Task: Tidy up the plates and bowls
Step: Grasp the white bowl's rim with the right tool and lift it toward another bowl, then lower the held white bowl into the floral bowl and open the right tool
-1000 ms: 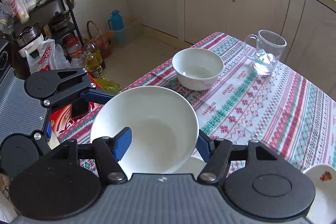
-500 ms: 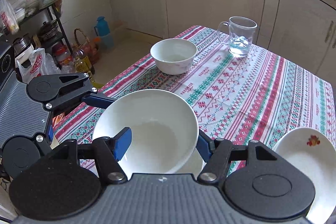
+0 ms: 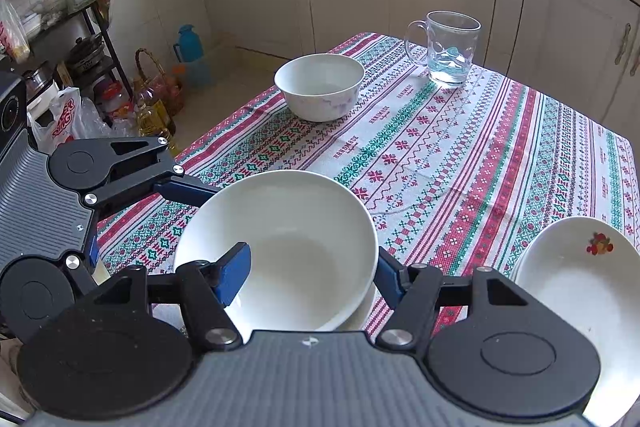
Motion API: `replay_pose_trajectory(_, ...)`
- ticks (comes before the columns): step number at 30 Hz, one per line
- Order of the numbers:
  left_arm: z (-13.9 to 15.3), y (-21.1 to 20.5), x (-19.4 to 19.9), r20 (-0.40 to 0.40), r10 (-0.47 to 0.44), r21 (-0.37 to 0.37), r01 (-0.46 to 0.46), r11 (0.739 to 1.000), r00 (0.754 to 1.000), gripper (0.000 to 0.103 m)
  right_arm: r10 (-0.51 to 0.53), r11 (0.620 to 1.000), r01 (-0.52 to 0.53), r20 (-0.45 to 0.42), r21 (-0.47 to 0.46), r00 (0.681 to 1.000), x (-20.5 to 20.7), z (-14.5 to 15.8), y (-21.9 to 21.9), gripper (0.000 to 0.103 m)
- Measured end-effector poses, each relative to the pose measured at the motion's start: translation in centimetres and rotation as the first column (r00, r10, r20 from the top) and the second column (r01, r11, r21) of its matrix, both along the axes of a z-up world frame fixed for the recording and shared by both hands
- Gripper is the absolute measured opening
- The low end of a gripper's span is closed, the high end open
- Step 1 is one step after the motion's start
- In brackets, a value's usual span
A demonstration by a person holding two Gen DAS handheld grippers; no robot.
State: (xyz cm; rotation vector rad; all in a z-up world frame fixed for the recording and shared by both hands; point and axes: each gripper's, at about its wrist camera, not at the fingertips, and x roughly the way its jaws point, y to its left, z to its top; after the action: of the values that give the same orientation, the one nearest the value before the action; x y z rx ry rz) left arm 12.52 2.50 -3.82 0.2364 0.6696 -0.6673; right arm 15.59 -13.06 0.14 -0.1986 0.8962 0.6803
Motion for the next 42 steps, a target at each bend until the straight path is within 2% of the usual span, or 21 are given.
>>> replay_pose_trajectory(20,-0.6,-0.1,1.0,-0.029,-0.014,0.001,0.014,1.0,0.999,0.096,0.0,1.0,0.0,0.005,-0.024,1.0,0.1,-0.7,-0.1,0.071)
replay_pose_trajectory(22,-0.6,-0.1,1.0,-0.027,-0.017,0.003,0.017,1.0,0.999,0.096,-0.002,1.0,0.002,0.006,-0.026,1.0,0.1,-0.7,-0.1,0.075)
replay_pose_trajectory(24,-0.6,-0.2,0.9,-0.02,-0.021,0.008,0.021,1.0,1.0,0.096,0.002,1.0,-0.002,0.017,-0.021,1.0,0.0,-0.6,-0.1,0.084)
replay_pose_trajectory(30,0.0,0.6,0.2,-0.006,-0.019,0.003,0.019,1.0,1.0,0.098,0.011,0.999,-0.009,0.056,-0.036,0.998,-0.4,0.0,0.2,0.102)
replay_pose_trajectory(35,0.5,2.3,-0.6,0.004,0.006,0.001,-0.006,1.0,1.0,0.098,0.013,1.0,-0.011,0.071,-0.03,0.997,-0.6,0.5,0.3,0.103)
replay_pose_trajectory(42,0.5,5.4,-0.7,0.01,0.105,-0.002,-0.105,0.994,0.994,0.098,0.015,1.0,-0.014,0.077,-0.016,0.997,-0.5,1.1,1.2,0.103)
